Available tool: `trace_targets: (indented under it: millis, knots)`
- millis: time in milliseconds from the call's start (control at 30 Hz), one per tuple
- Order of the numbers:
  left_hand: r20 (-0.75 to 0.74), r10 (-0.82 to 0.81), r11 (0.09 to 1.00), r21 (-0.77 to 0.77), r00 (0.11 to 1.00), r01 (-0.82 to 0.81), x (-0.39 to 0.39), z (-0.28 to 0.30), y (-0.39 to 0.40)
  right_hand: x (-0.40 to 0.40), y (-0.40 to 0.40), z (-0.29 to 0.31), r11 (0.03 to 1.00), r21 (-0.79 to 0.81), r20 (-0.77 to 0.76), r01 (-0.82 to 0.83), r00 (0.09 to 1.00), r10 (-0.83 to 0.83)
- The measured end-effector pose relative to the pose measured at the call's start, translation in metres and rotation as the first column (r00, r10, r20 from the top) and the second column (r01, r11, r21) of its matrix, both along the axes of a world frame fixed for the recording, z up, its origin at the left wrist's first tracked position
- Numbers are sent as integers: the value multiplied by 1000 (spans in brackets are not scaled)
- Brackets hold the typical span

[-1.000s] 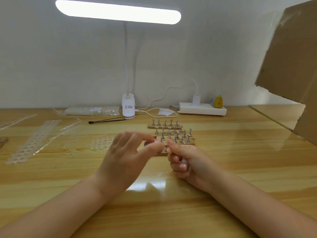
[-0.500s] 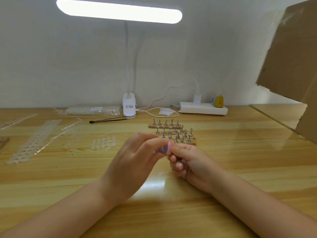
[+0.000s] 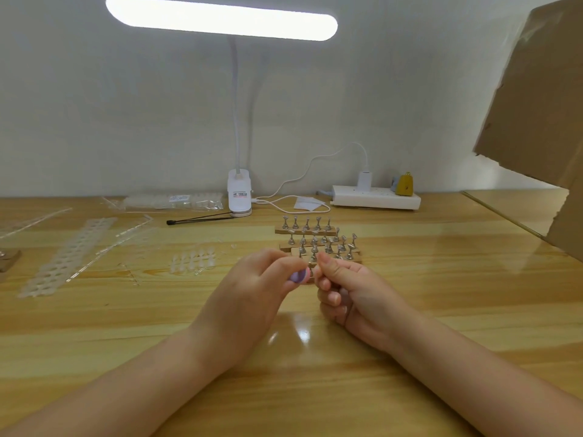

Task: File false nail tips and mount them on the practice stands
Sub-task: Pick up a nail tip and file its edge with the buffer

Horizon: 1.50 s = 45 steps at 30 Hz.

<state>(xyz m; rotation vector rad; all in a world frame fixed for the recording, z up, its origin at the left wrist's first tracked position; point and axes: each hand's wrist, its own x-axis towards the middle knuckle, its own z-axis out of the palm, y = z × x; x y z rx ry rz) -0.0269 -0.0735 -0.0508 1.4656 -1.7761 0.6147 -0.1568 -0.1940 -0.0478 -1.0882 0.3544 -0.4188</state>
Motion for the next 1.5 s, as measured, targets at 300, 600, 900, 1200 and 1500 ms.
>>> trace_targets:
  millis: [300,600,900,1200,1500]
  knots:
    - [355,109,986,-158,929,-55,13,-1,0,-1,1,4,999,-34,-94,-43,995,40]
    - [390,50,986,-167,919,17,1,-3,-2,-2,0,5,985,-84,-114,-152,983,142]
    - [402,57,980,-195,914,24,0,-3,-1,-2,0,5,991,-68,-95,-116,989,109]
    - [413,41,979,-198,910,45,-1,-4,-1,-2,1,4,987,-93,-70,-128,990,122]
    - [395,43,974,-220,918,49,-2,-3,1,-2,2,3,991,-93,-79,-91,993,84]
